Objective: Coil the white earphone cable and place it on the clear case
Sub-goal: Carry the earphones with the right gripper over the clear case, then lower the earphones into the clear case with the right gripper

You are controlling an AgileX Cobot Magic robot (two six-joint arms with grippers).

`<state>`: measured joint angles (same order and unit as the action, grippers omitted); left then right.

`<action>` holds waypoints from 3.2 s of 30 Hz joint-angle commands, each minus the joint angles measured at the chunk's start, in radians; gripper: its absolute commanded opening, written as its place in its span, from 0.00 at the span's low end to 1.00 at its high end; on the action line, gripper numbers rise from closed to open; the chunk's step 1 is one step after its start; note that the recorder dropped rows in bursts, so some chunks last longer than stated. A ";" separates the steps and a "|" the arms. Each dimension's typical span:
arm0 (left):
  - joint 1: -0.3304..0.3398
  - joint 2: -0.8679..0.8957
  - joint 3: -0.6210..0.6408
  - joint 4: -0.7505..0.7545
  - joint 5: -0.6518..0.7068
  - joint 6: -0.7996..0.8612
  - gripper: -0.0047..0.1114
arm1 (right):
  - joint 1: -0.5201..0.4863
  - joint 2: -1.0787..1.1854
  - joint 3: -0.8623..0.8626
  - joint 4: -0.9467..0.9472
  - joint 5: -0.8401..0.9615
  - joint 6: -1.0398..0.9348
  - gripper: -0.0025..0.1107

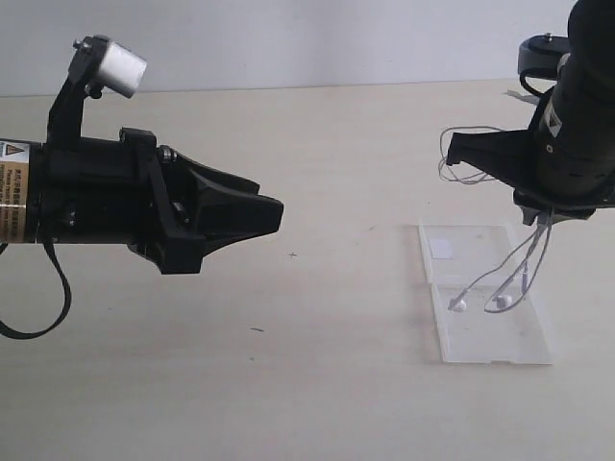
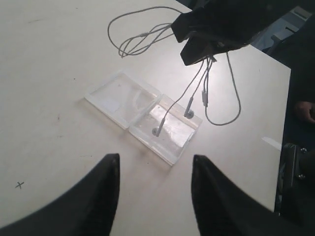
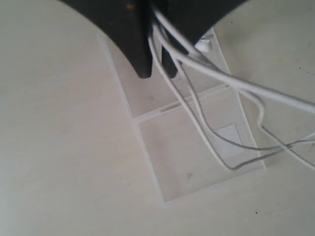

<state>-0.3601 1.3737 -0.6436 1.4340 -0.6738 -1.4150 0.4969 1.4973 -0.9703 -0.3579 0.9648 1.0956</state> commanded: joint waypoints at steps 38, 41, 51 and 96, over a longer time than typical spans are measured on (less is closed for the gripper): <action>0.002 -0.001 0.016 -0.002 -0.015 0.002 0.43 | -0.043 0.202 0.185 -0.148 -0.328 0.216 0.10; 0.002 -0.001 0.016 -0.002 -0.015 0.002 0.43 | -0.043 0.217 0.185 -0.172 -0.328 0.216 0.10; 0.002 -0.001 0.016 -0.002 -0.015 0.002 0.43 | -0.043 0.236 0.185 -0.201 -0.328 0.218 0.11; 0.002 -0.001 0.016 -0.002 -0.015 0.004 0.43 | -0.043 0.168 0.185 -0.049 -0.285 -0.103 0.65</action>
<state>-0.3601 1.3721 -0.6317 1.4414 -0.6836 -1.4131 0.4597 1.6847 -0.7886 -0.4263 0.6626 1.0150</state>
